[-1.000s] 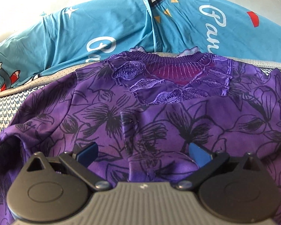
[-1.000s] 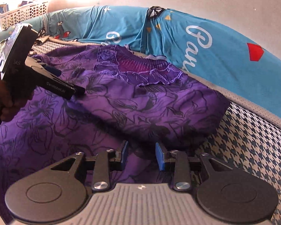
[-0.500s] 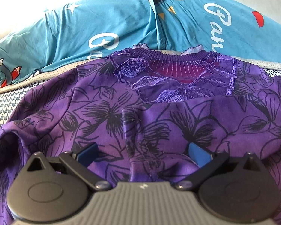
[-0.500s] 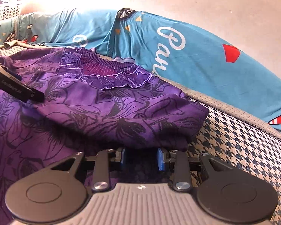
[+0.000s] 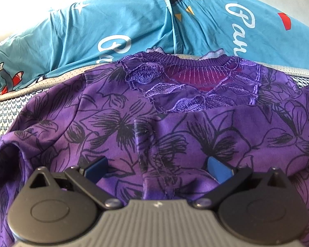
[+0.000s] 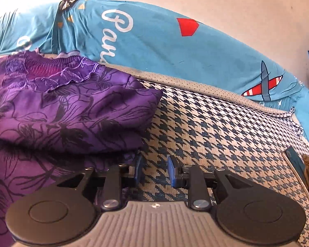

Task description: Fold clothes

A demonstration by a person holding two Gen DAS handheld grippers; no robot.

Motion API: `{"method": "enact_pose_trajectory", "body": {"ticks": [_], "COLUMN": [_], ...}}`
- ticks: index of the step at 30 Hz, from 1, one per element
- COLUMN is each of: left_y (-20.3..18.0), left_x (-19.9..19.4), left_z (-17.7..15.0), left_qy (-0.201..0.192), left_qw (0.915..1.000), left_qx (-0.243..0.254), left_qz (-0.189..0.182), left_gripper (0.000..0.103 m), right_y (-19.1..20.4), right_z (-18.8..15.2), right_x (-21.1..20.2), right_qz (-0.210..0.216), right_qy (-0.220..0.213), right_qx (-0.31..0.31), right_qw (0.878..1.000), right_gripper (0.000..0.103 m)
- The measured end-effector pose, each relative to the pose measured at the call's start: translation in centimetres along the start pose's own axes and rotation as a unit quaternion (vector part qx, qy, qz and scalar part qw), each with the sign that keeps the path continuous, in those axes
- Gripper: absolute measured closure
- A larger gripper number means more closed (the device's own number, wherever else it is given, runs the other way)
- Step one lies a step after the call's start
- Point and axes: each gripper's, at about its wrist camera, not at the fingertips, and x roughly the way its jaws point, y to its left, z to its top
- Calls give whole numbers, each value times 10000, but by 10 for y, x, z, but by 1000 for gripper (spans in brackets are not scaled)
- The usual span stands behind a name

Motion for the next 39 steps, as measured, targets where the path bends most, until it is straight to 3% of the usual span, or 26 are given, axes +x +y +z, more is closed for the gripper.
{"method": "enact_pose_trajectory", "body": {"ticks": [4, 6, 12, 18, 25, 32, 39], "left_y": [-2, -2, -2, -4, -3, -2, 0], "left_x": [-2, -2, -1, -3, -3, -2, -1], "left_z": [-1, -1, 0, -1, -1, 1, 4], "left_qy": [-27, -32, -13, -52, -30, -12, -37], "left_qw": [10000, 10000, 10000, 9999, 10000, 10000, 9999], "left_qx": [63, 72, 54, 104, 36, -26, -45], "left_qz": [43, 38, 41, 73, 42, 0, 87], "left_gripper": [0, 0, 0, 0, 0, 0, 0], "right_y": [-3, -6, -28, -36, -49, -59, -57], "right_z": [1, 3, 9, 17, 35, 44, 60], "right_x": [-4, -1, 7, 17, 29, 61, 70], "right_qz": [220, 254, 539, 417, 713, 1026, 1368], "right_qy": [-372, -283, -98, -176, -399, -278, -426], "right_qx": [-249, -242, 601, 1020, 1672, 2410, 2604], "right_qw": [9988, 9990, 9967, 9938, 9825, 9647, 9548], "right_gripper": [79, 79, 79, 79, 74, 69, 68]}}
